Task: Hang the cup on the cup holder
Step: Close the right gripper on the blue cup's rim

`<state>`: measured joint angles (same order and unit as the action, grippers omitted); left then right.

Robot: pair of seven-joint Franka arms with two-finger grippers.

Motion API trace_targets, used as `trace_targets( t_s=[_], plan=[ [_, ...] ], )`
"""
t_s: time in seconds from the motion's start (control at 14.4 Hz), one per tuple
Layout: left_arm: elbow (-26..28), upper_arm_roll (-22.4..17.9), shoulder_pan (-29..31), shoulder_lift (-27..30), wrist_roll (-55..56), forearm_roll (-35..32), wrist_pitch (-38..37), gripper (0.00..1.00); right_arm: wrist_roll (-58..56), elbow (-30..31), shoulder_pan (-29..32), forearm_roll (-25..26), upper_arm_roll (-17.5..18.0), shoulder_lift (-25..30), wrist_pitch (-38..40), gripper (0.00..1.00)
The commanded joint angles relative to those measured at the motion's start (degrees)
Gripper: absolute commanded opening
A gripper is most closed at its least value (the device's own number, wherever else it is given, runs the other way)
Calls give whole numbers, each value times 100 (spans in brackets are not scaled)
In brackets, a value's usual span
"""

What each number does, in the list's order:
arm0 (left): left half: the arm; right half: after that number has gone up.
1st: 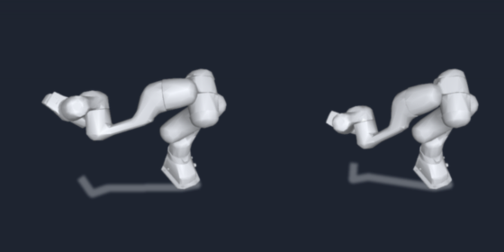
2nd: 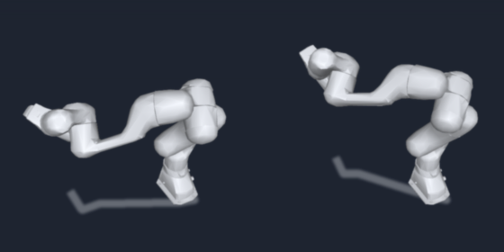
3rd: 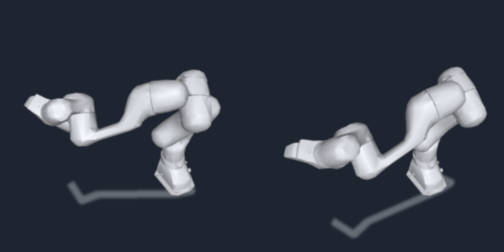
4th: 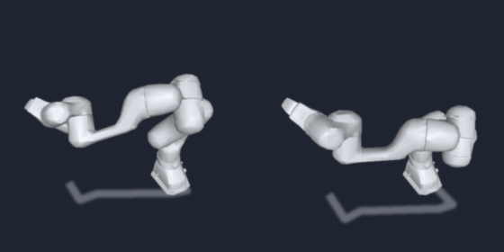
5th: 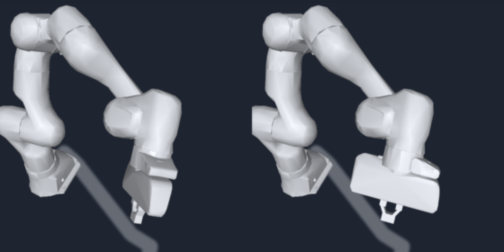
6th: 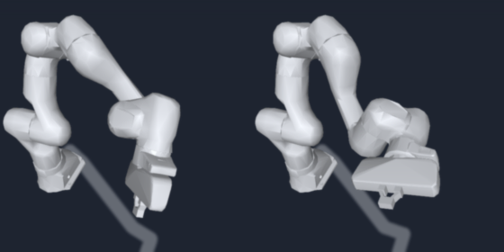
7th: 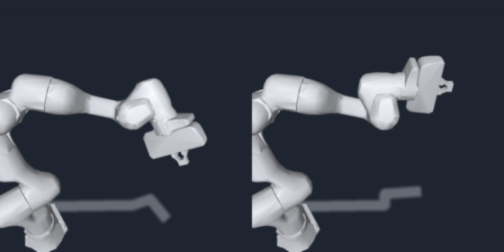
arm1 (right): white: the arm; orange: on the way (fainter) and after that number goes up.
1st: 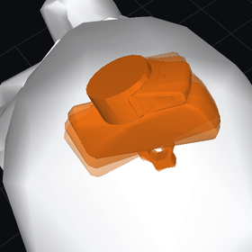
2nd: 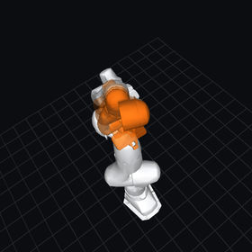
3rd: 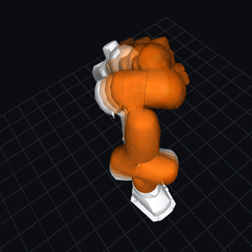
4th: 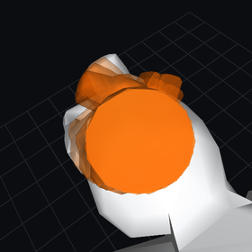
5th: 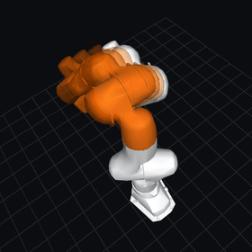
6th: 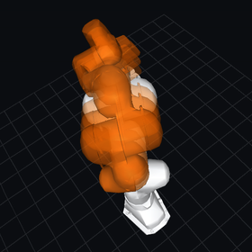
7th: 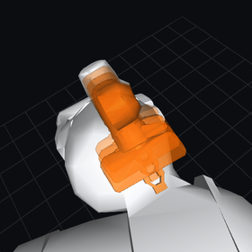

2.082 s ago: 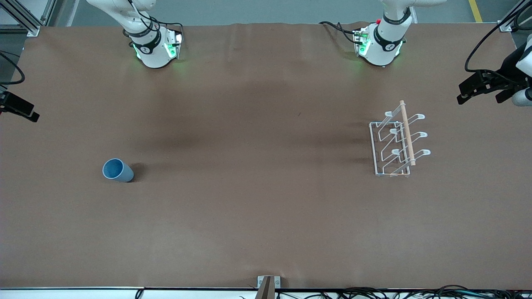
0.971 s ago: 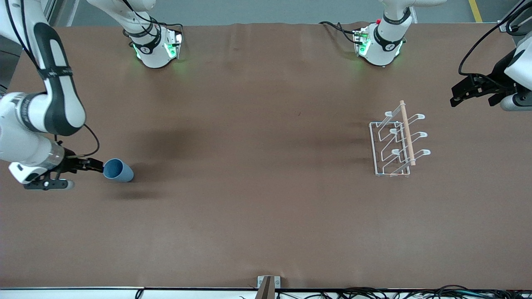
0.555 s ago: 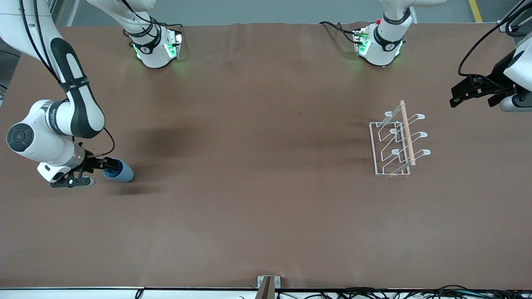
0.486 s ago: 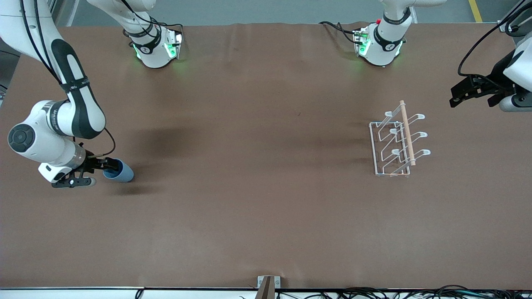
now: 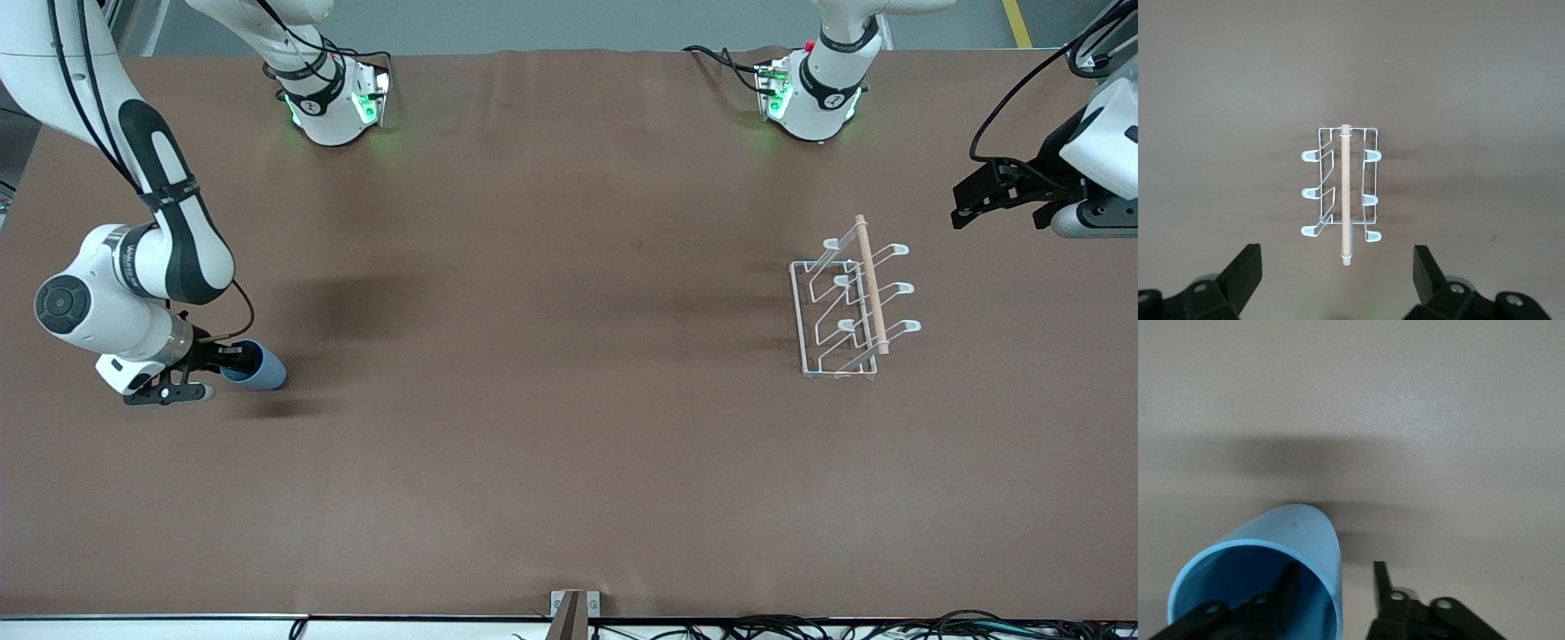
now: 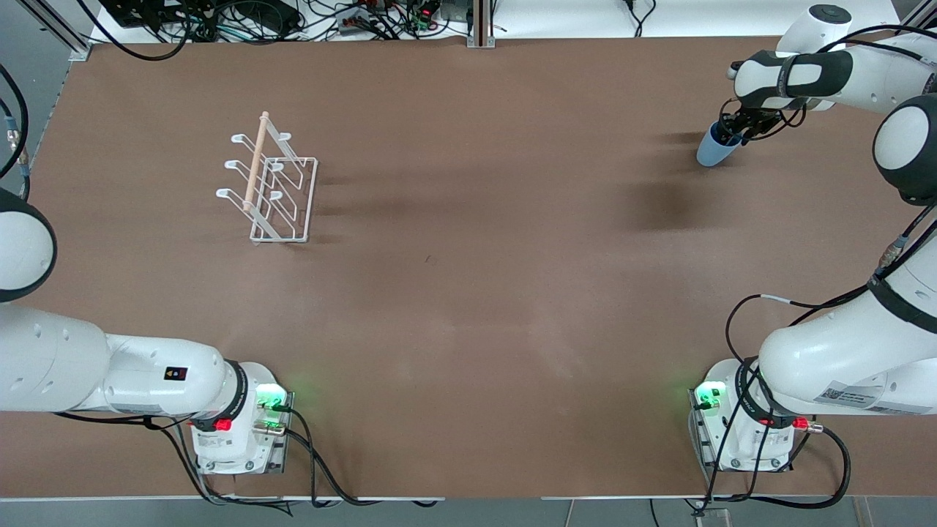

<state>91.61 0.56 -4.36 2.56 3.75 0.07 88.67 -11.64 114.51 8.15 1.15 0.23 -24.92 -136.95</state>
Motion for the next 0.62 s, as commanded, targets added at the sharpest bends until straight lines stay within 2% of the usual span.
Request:
trace_targets(
  t_s=[0.0, 0.35, 0.56],
  plan=[
    [-12, 15, -4, 16, 56, -7, 10, 100, -41, 10, 90, 9, 65, 31, -7, 0],
    [-12, 15, 5, 16, 56, -7, 10, 100, -67, -165, 73, 9, 65, 75, 202, 0],
    [-12, 15, 5, 7, 56, -16, 19, 100, -32, -936, 38, 0, 100, 268, 1342, 1]
  ],
)
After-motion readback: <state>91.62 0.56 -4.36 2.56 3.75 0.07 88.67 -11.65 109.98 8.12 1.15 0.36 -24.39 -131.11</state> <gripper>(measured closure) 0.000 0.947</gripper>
